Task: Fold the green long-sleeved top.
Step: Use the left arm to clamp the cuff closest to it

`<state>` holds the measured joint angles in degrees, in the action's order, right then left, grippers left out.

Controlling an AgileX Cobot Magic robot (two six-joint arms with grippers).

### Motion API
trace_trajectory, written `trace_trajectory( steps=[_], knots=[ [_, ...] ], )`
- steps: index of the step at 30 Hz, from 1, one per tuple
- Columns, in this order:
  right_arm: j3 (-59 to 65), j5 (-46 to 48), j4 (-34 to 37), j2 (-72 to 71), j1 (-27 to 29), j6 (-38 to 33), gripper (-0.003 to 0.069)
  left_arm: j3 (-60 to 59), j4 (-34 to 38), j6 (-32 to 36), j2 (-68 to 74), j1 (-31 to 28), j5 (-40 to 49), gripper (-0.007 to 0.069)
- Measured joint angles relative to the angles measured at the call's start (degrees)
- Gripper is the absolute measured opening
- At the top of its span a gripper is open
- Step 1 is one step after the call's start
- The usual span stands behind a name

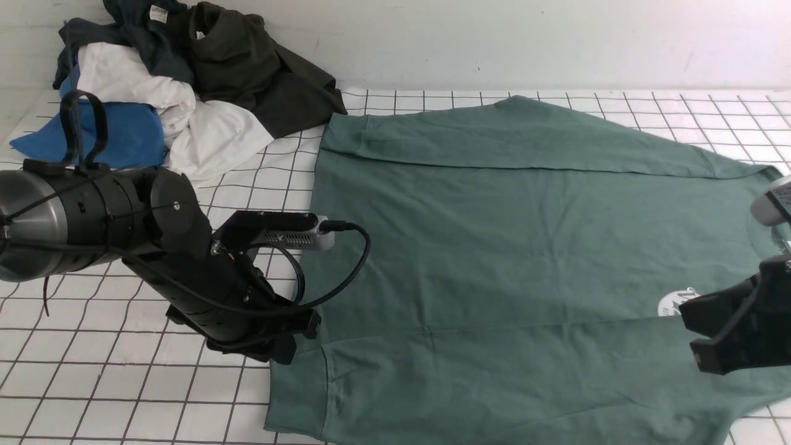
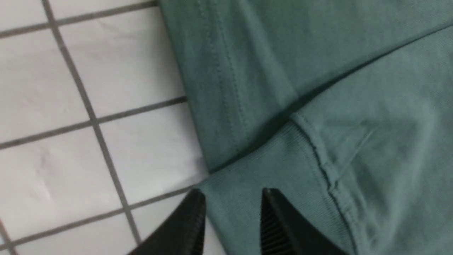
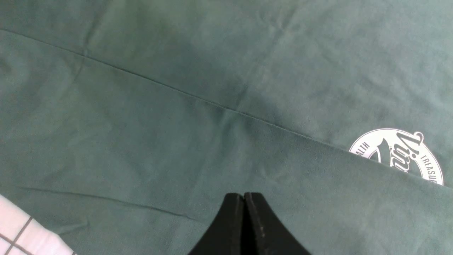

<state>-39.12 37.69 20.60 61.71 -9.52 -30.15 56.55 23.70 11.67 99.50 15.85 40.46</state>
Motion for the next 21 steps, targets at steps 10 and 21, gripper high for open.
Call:
trace_trajectory(
  steps=[10, 21],
  knots=[
    [0.00, -0.39, 2.29, 0.00, 0.00, -0.05, -0.0014, 1.67, 4.58, 7.88, 4.81, -1.20, 3.04, 0.0213],
    [0.00, -0.43, 2.41, 0.00, 0.00, -0.05, -0.0014, 4.58, 5.20, 10.16, -1.96, -1.08, 4.50, 0.0006]
  ],
)
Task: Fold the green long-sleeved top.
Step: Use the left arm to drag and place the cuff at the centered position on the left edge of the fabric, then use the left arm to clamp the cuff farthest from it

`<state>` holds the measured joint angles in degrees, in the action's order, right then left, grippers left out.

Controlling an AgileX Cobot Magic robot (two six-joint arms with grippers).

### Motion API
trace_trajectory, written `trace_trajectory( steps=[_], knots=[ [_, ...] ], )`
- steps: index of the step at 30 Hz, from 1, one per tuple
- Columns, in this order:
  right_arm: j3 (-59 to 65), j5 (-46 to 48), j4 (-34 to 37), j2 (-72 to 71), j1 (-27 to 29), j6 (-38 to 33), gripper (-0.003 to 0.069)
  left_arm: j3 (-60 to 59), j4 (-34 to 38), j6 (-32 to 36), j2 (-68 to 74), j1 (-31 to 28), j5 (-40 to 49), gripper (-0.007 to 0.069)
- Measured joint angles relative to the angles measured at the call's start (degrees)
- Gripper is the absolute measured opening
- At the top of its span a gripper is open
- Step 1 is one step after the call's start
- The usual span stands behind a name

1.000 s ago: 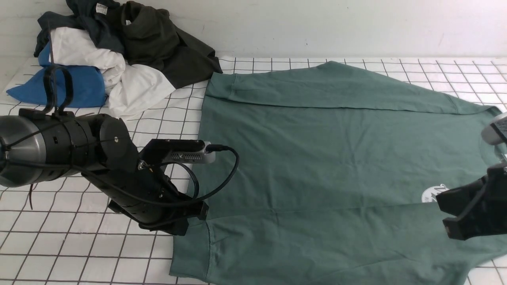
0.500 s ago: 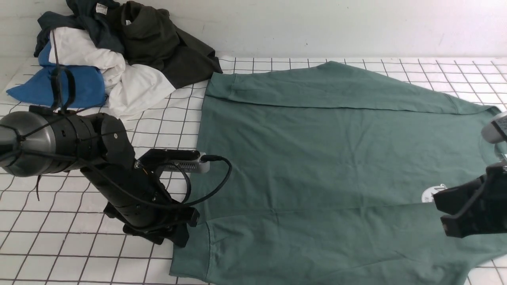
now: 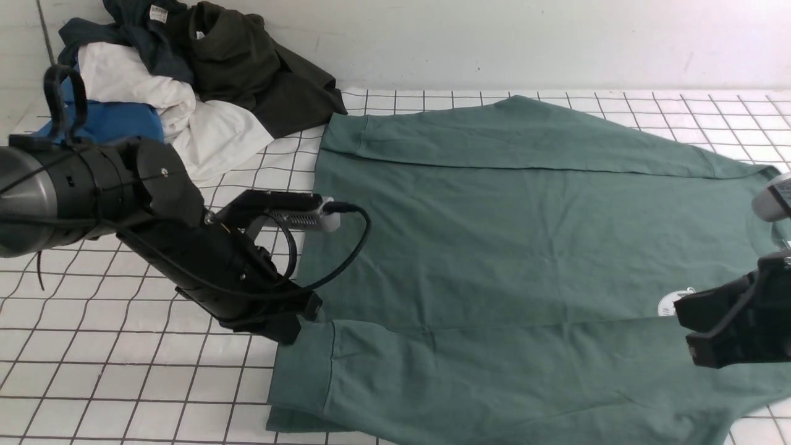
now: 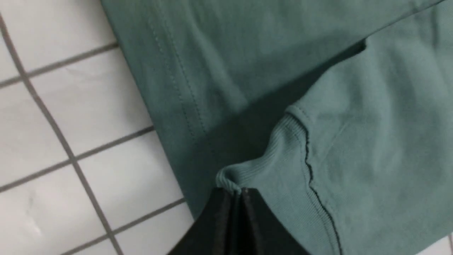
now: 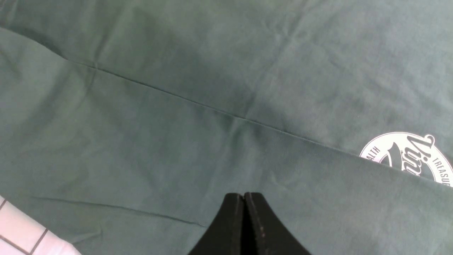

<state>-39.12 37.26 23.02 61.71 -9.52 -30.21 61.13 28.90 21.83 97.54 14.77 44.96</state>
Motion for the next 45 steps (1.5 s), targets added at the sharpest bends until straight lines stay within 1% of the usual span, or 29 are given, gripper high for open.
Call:
trace_trajectory(
  steps=[5, 8, 11, 12, 15, 17, 18, 20, 22, 24, 25, 26, 29, 30, 31, 34, 35, 36, 37, 39, 41, 43, 45],
  knots=[
    [0.00, -0.07, 0.05, 0.00, 0.00, 0.00, -0.0014, 5.33, -0.05, 2.92, -2.62, 0.00, 0.06, 0.0006],
    [0.00, -0.31, 0.05, 0.00, 0.00, 0.00, -0.0014, 13.19, -0.83, 5.32, -1.36, 0.05, -0.21, 0.0006],
    [0.00, -0.44, 0.05, 0.00, 0.00, 0.00, -0.0014, 21.19, -2.15, 5.74, 3.18, 0.05, -1.54, 0.0006],
    [0.00, -0.44, 0.05, 0.00, 0.00, 0.00, -0.0014, 21.73, -2.23, 5.74, 3.56, 0.05, -1.65, 0.0006],
    [0.00, -0.44, 0.05, 0.00, 0.00, 0.00, -0.0014, 31.39, -3.50, 5.74, 12.15, 0.05, -1.31, 0.0006],
    [0.00, -0.44, 0.05, 0.00, 0.00, 0.00, -0.0014, 34.62, -4.07, 5.67, 15.40, 0.05, -0.61, 0.0006],
    [0.00, -0.44, 0.05, 0.00, 0.00, 0.00, -0.0014, 39.10, -5.27, 5.08, 19.20, 0.05, 0.76, 0.0006],
    [0.00, -0.44, 0.05, 0.00, 0.00, 0.00, -0.0014, 43.76, -7.50, 2.98, 23.86, -0.12, 3.32, 0.0006],
    [0.00, -0.44, 0.06, 0.00, 0.00, 0.00, -0.0014, 49.79, -10.23, -0.73, 28.43, -0.47, 6.77, 0.0006],
    [0.00, -0.58, 0.06, 0.00, 0.00, 0.00, -0.0014, 56.79, -13.12, -4.58, 32.63, -0.90, 10.38, 0.0027],
    [0.00, -0.74, 0.06, 0.00, 0.00, 0.00, -0.0014, 60.15, -14.15, -5.87, 34.31, -1.15, 11.84, 0.0048],
    [0.00, -0.79, 0.06, 0.00, 0.00, 0.00, -0.0014, 60.84, -14.28, -6.05, 34.65, -1.25, 12.08, 0.0059],
    [0.00, -2.51, 0.11, 0.91, 0.00, -0.55, -0.0014, 72.87, -15.16, -8.63, 39.68, -2.10, 15.18, 0.0188],
    [0.00, -2.82, 0.17, 1.41, 0.00, -0.78, -0.0014, 76.21, -15.01, -9.26, 41.26, -2.39, 15.59, 0.0239],
    [0.00, -3.28, 0.28, 2.41, 0.00, -1.05, -0.0014, 79.87, -14.55, -9.83, 43.54, -2.70, 16.13, 0.0314],
    [0.00, -4.23, 0.34, 4.95, 0.00, -1.21, -0.0014, 86.58, -13.87, -11.22, 48.53, -3.11, 15.68, 0.0456],
    [0.00, -4.31, 0.34, 5.13, 0.00, -1.21, -0.0014, 87.18, -13.87, -11.39, 48.88, -3.18, 15.49, 0.0463],
    [0.00, -4.54, 0.40, 5.83, 0.00, -1.28, -0.0014, 87.93, -13.92, -12.27, 50.19, -3.25, 14.58, 0.0489],
    [0.00, -4.86, 0.96, 7.15, 0.00, -1.28, -0.0014, 89.25, -13.92, -14.75, 52.56, -3.39, 11.84, 0.0520],
    [0.00, -4.92, 1.74, 8.08, 0.00, -1.32, -0.0014, 89.53, -13.89, -16.19, 53.89, -3.61, 10.22, 0.0529],
    [0.00, -4.92, 4.24, 9.85, 0.00, -2.25, -0.0014, 89.60, -13.89, -18.79, 57.00, -4.21, 5.95, 0.0524],
    [0.00, -4.92, 5.05, 10.28, 0.00, -2.93, -0.0014, 89.60, -13.73, -18.93, 57.78, -4.42, 4.51, 0.0513],
    [0.00, -4.67, 6.91, 10.91, 0.00, -5.61, -0.0014, 89.60, -12.61, -18.93, 59.20, -4.55, 0.58, 0.0471]
  ],
)
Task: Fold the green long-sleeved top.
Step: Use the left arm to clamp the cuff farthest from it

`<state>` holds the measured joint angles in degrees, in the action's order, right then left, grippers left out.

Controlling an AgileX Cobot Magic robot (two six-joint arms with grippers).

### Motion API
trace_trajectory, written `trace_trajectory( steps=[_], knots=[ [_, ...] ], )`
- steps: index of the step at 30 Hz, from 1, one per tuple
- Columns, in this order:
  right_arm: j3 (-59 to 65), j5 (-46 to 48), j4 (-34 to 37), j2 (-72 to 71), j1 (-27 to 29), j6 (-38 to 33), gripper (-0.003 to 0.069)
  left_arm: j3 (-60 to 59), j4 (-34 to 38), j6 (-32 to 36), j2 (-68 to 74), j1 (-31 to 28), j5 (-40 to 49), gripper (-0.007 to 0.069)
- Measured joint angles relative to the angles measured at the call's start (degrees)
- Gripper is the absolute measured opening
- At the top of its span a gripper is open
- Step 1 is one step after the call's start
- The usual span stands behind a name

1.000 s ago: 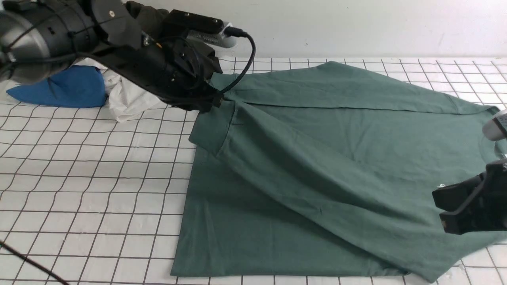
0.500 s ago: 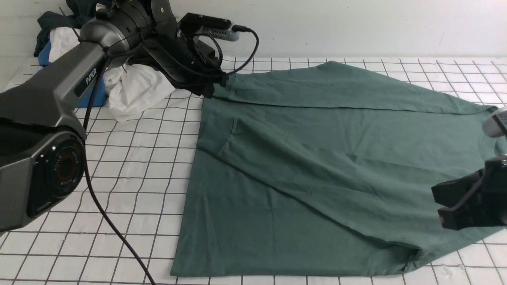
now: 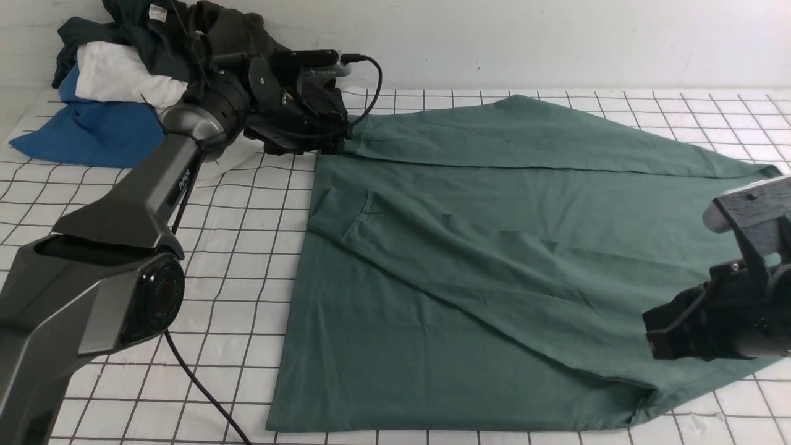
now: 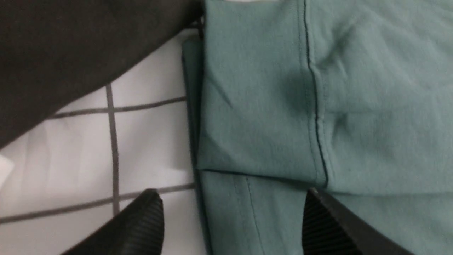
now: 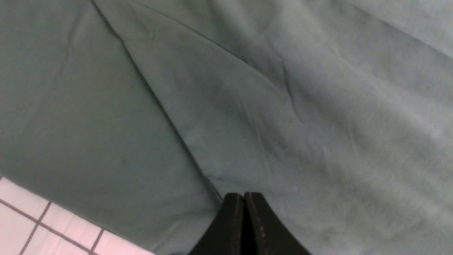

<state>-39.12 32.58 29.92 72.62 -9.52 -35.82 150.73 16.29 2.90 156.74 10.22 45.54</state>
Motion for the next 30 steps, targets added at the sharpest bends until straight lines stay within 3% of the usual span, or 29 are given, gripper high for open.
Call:
trace_trajectory(
  steps=[4, 10, 12, 13, 26, 30],
  knots=[
    [0.00, 0.96, 2.14, 0.17, 0.00, -3.07, -0.0014, 0.05, 1.67, 0.14, 0.82, 0.05, -5.00, 0.0398],
    [0.00, 1.85, 3.66, 0.19, -0.06, -6.49, -0.0014, 0.11, 3.18, 0.76, 2.37, 0.05, -8.85, 0.0167],
    [0.00, 1.96, 3.77, 0.19, -0.06, -7.20, -0.0014, 0.11, 3.18, 1.18, 2.84, 0.05, -8.11, 0.0041],
    [0.00, 2.09, 3.77, 0.19, -0.06, -7.25, -0.0014, 0.16, 3.18, 1.24, 2.84, 0.05, -7.79, 0.0022],
    [0.00, 3.39, 3.77, 0.19, -0.06, -7.44, -0.0014, 9.93, 3.48, 2.16, -1.78, 0.05, 3.91, -0.0006],
    [0.00, 2.96, 3.77, 0.24, -0.06, -7.44, -0.0014, 10.00, 3.26, 3.47, -0.23, 0.05, 2.33, 0.0046]
  ],
)
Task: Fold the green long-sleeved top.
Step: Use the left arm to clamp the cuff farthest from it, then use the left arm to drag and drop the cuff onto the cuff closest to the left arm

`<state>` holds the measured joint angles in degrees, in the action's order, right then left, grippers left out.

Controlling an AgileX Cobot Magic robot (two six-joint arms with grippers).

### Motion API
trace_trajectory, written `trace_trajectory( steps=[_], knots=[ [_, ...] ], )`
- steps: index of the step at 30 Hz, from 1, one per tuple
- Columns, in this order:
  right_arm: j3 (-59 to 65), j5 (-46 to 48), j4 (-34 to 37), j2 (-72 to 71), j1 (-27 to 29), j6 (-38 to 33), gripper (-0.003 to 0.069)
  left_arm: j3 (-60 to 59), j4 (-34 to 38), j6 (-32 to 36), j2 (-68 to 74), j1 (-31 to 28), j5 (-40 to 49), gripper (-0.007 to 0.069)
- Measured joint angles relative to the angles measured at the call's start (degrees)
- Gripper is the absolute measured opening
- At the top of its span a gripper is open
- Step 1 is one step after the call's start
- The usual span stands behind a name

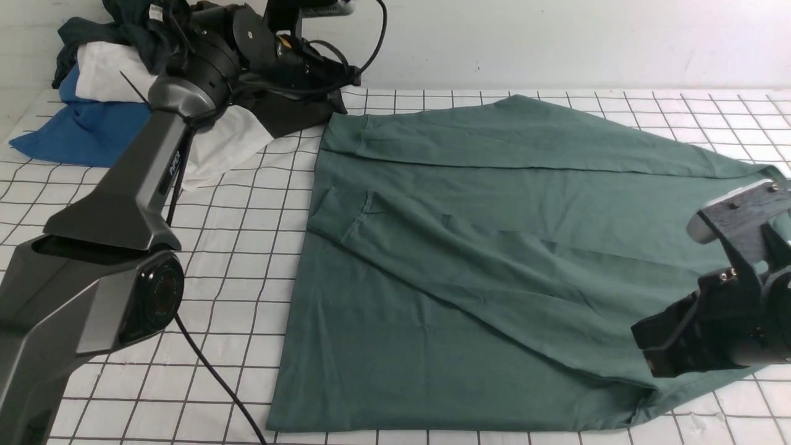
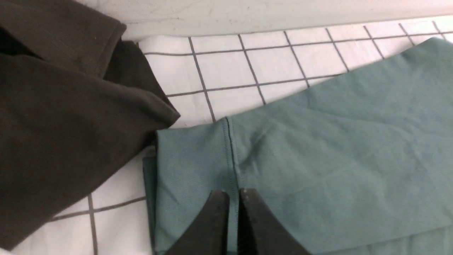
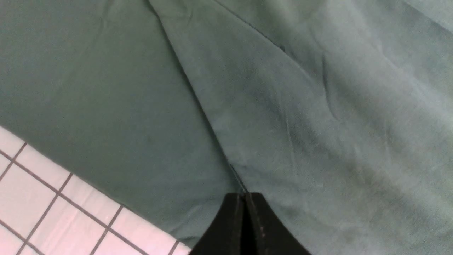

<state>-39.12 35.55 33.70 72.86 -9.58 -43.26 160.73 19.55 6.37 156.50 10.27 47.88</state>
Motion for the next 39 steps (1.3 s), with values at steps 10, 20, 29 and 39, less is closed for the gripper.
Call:
trace_trajectory(
  steps=[10, 20, 29, 39],
  knots=[
    [0.00, 0.67, 0.00, 0.00, 0.00, 0.00, -0.0014, -0.18, 0.01, 5.19, 7.62, 0.12, -7.19, 0.0321],
    [0.00, 0.86, 0.00, 0.00, 0.00, 0.00, -0.0014, 1.75, -0.50, 6.23, 7.79, 0.32, -5.63, 0.0002],
    [0.00, 1.51, 0.00, 0.00, 0.00, -0.06, -0.0014, 5.13, 0.28, 5.94, -0.59, 0.48, 8.41, 0.0002],
    [-0.05, 4.06, -2.42, -4.83, 0.00, -0.17, -0.0014, -10.98, 0.00, 3.18, -20.85, 2.85, 23.54, -0.0001]
  ],
)
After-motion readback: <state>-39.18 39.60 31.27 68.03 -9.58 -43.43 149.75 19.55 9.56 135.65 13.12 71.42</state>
